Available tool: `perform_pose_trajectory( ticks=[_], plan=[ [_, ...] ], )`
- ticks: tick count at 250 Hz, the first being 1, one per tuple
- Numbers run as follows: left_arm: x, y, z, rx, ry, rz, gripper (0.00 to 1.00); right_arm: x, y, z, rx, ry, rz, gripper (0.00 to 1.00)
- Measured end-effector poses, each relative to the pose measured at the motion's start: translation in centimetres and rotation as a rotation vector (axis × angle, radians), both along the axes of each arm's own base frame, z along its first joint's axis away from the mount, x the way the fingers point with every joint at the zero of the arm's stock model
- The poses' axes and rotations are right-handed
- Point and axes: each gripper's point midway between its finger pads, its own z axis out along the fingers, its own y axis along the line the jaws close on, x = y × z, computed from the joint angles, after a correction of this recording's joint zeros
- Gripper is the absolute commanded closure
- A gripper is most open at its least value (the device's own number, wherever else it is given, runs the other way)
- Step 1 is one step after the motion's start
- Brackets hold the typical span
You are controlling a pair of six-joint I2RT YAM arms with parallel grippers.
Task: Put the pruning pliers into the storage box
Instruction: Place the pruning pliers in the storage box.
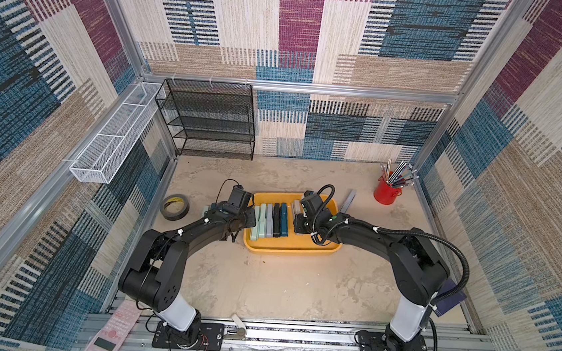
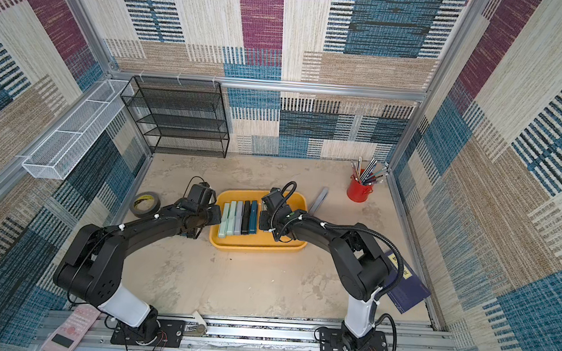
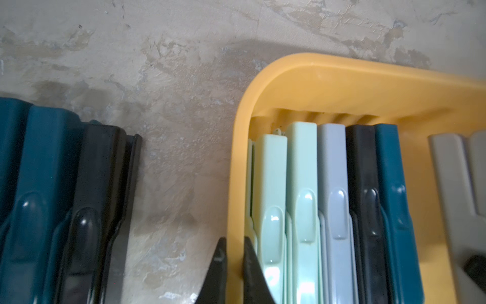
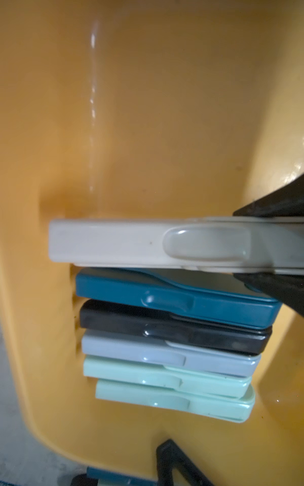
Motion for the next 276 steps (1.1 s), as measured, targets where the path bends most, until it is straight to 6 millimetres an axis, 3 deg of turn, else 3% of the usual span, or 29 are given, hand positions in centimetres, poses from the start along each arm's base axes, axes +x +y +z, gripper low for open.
perform_pose_trajectory(
  ticks=[42, 161, 276],
  plan=[
    [0.0, 0.0, 0.0, -0.001, -0.003, 0.000, 0.91, -0.2, 0.7, -1.7, -0.004, 0.032, 0.015, 0.73],
    [0.0, -0.1, 0.0, -0.007, -0.010, -0.002, 0.91, 1.6, 2.0, -2.1, 0.023, 0.020, -0.021, 0.73],
    [0.0, -0.1, -0.1, -0.007, -0.010, -0.003, 0.91, 1.6, 2.2, -2.0, 0.046, 0.029, -0.024, 0.60]
  ],
)
